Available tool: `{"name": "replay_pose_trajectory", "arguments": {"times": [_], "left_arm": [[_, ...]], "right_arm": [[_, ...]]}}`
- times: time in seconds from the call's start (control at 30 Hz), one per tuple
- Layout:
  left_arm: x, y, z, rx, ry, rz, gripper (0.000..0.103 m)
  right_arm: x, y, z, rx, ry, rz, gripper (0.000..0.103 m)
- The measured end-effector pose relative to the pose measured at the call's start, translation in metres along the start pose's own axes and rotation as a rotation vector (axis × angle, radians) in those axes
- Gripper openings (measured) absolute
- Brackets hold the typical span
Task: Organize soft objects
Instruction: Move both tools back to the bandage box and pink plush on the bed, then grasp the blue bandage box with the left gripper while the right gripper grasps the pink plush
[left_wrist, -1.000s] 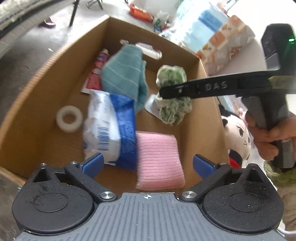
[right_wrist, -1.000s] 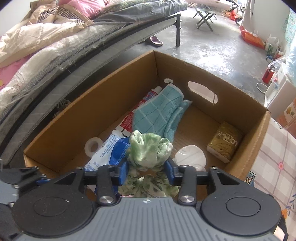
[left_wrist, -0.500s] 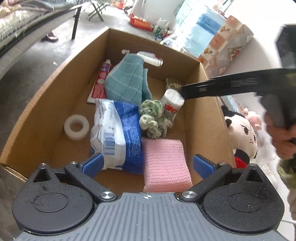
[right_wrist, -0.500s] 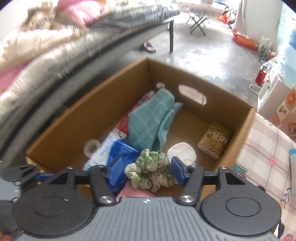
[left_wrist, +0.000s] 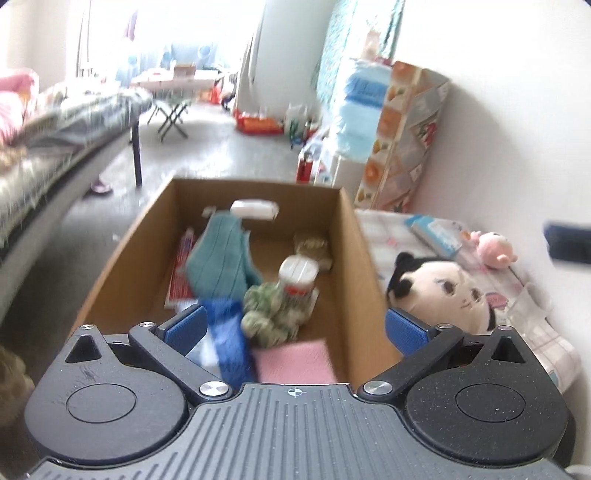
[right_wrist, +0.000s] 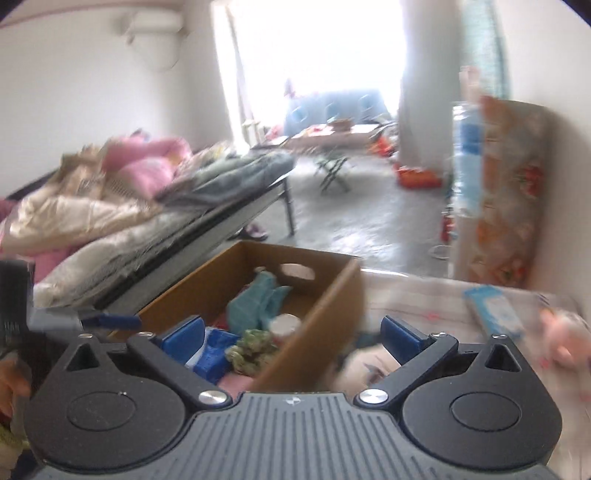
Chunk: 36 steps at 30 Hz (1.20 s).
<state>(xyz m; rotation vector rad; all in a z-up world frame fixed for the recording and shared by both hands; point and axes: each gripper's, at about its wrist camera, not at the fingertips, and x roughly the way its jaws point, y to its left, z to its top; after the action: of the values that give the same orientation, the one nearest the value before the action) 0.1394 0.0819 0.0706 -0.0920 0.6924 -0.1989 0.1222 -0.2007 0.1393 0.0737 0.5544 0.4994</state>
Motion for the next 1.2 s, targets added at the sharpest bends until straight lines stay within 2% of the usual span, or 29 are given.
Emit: {"name": "replay_pose_trajectory", "arguments": {"times": [0.07, 0.27, 0.4, 0.5, 0.67, 0.77, 0.9, 1.07, 1.2], "left_arm": [[-0.004, -0.016, 0.009, 0.023, -0.007, 0.002, 0.103], [-0.001, -0.071, 0.038, 0.098, -0.033, -0.077, 0.103], [0.021, -0.112, 0.06, 0.095, 0.015, -0.171, 0.103], [0.049, -0.145, 0.08, 0.069, 0.063, -0.188, 0.103], [0.114, -0.198, 0.115, 0.052, 0.163, -0.156, 0.103], [0.162, -0.228, 0.129, 0.056, 0.256, -0.124, 0.103], [0.224, -0.256, 0.14, 0.033, 0.358, -0.105, 0.103], [0.297, -0.273, 0.144, -0.035, 0.467, -0.098, 0.103], [0.343, -0.282, 0.147, -0.119, 0.525, -0.108, 0.103]], "right_arm": [[-0.019, -0.013, -0.019, 0.025, -0.028, -0.052, 0.103], [-0.064, -0.062, -0.06, 0.095, -0.105, -0.22, 0.103], [-0.081, -0.104, -0.056, 0.138, -0.139, -0.28, 0.103], [-0.084, -0.137, -0.044, 0.137, -0.157, -0.294, 0.103], [-0.044, -0.2, -0.019, 0.133, -0.07, -0.339, 0.103], [-0.003, -0.237, -0.008, 0.129, 0.016, -0.355, 0.103], [0.049, -0.284, -0.006, 0.143, 0.105, -0.42, 0.103], [0.095, -0.313, -0.011, 0.112, 0.19, -0.421, 0.103], [0.117, -0.324, -0.013, 0.056, 0.217, -0.454, 0.103]]}}
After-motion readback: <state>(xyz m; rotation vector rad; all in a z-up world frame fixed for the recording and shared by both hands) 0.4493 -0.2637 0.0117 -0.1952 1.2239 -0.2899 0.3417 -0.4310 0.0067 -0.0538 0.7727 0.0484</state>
